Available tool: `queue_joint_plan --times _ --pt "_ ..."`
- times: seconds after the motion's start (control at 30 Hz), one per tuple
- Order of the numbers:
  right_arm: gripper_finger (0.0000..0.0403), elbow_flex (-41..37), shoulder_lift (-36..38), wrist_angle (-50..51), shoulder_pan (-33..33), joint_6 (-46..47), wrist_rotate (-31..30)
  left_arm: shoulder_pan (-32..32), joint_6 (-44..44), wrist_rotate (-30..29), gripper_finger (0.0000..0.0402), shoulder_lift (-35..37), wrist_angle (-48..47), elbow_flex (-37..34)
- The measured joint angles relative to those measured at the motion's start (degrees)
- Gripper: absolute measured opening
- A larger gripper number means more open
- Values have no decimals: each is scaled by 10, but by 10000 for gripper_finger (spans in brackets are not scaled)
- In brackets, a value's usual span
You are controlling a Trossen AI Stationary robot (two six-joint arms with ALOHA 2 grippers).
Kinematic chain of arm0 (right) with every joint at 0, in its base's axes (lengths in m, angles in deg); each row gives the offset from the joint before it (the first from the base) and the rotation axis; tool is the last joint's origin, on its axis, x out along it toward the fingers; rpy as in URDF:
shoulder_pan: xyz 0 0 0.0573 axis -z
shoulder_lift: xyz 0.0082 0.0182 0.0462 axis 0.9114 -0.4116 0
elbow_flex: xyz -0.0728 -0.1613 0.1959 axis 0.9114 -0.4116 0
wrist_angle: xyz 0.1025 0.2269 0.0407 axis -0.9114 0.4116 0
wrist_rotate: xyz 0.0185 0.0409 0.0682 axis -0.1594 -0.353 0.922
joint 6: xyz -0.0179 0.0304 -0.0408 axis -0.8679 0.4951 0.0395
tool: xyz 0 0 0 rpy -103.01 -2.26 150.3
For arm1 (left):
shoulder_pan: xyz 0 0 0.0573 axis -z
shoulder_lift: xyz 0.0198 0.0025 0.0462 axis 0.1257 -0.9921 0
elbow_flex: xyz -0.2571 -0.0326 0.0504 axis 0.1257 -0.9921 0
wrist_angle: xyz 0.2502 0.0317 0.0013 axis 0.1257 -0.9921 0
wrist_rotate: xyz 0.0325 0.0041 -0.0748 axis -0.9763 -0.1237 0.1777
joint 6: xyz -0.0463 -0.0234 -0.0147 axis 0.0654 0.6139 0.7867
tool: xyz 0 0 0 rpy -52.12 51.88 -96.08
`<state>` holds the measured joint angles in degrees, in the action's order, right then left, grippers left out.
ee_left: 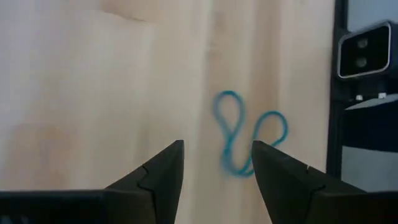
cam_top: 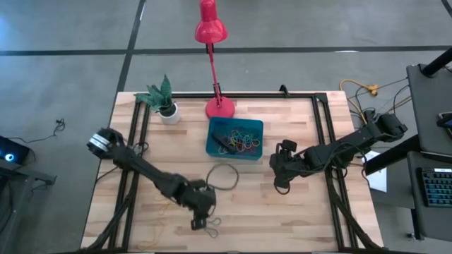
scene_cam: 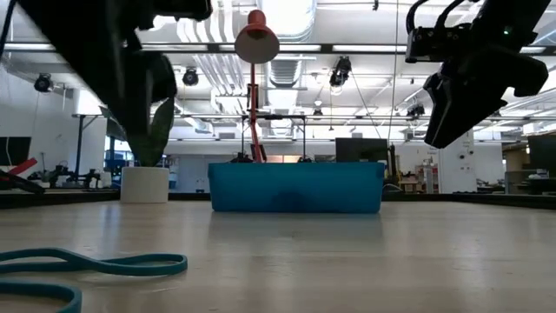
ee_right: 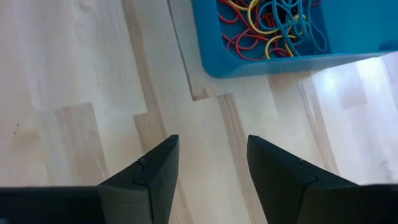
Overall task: Pick and place rubber bands into bin
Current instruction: Put the blue rubber band into the blue bin
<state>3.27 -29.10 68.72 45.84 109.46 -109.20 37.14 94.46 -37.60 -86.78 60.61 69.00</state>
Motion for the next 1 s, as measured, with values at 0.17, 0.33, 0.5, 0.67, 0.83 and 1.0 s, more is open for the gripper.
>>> queue_joint_plan --times 0.17,0.33,0.5,0.67,0.83,1.0 --pt "176 -2 0 1 0 -27 7 33 5 4 173 -77 64 27" --pt "176 -2 0 1 0 -37 13 43 48 -26 173 -129 57 55" --pt "176 -3 0 1 0 -37 14 43 67 -53 172 -159 53 69" --pt "176 -6 0 1 0 -37 15 52 92 -63 168 -161 35 66" --pt "176 -10 0 1 0 -33 15 75 92 -75 125 -161 -4 64" --pt "176 -13 0 0 0 -28 15 96 99 -94 86 -162 -8 61"
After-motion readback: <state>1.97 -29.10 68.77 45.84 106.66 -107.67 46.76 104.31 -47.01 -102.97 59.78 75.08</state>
